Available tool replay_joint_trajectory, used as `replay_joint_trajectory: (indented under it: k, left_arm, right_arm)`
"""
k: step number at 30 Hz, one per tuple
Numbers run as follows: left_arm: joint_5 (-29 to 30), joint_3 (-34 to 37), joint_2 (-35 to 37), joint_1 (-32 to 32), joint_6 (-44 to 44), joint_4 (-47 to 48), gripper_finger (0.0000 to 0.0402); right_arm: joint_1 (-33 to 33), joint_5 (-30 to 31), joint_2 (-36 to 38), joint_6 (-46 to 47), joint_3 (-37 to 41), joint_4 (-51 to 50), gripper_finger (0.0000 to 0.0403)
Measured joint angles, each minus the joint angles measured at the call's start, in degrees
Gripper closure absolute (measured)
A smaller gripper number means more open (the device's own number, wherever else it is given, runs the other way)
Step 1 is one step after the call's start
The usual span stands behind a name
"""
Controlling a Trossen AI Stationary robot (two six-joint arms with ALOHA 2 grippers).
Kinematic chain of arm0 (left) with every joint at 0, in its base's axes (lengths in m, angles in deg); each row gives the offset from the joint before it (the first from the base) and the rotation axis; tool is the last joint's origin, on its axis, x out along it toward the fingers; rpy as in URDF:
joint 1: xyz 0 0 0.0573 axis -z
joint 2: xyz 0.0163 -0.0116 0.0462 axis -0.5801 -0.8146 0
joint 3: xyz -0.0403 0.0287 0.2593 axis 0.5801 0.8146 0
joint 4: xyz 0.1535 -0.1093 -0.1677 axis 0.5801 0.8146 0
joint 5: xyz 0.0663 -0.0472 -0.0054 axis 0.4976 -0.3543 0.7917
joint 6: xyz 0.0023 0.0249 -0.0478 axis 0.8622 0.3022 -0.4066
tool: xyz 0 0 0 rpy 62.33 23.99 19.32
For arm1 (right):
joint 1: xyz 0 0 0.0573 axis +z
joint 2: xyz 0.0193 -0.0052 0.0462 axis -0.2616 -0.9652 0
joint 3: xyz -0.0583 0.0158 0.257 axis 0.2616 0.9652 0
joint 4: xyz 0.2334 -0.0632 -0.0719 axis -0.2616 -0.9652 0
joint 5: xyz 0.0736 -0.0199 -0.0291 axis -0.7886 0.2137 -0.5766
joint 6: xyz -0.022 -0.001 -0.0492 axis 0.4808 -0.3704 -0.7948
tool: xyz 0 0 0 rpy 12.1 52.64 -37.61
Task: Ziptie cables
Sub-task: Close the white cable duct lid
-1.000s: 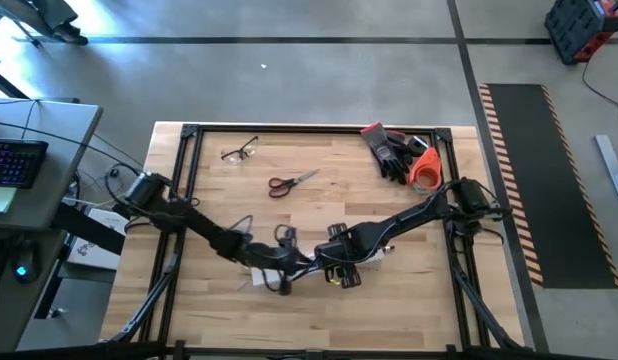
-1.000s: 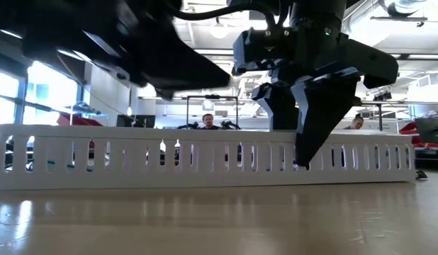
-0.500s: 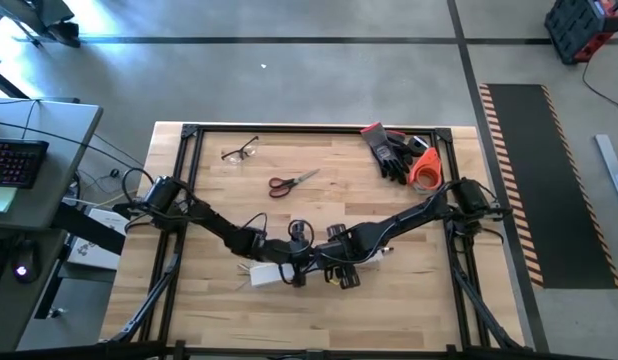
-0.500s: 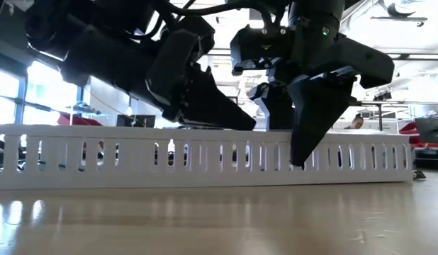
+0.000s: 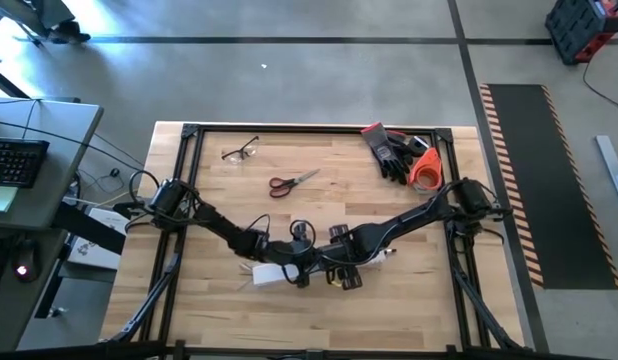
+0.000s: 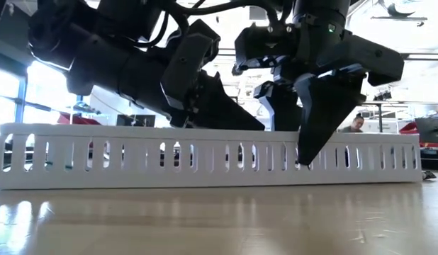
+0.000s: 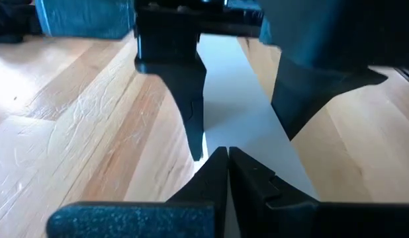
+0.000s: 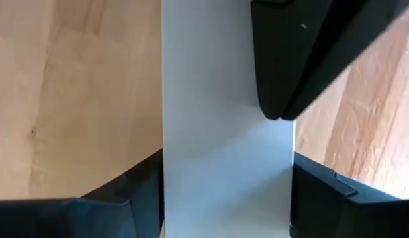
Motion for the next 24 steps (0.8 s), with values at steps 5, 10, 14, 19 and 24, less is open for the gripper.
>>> replay_joint_trajectory:
  k: [5, 10, 14, 19, 24]
  left_arm:
    - [-0.34, 0.02, -0.02, -0.03, -0.35, -0.14, 0.0401]
    - [-0.31, 0.13, -0.02, 0.13, -0.56, 0.05, 0.0402]
    - [-0.74, 0.13, -0.02, 0.39, -0.44, 0.05, 0.0402]
    - [-0.64, 0.13, -0.02, 0.80, -0.03, -0.01, 0.0401]
    - [-0.23, 0.13, -0.03, 1.14, 0.40, -0.01, 0.0401]
  right_arm:
    - [0.97, 2.72, 2.14, 1.48, 0.02, -2.35, 0.0169]
    - [3.72, 9.64, 6.23, 3.46, 0.02, -4.30, 0.0170]
    - [6.21, 14.32, 10.28, 5.49, -0.71, -3.53, 0.0170]
    - [8.41, 17.52, 11.28, 10.31, -0.15, -6.12, 0.0170]
    - [9.81, 20.71, 13.03, 16.87, 7.32, -4.50, 0.0187]
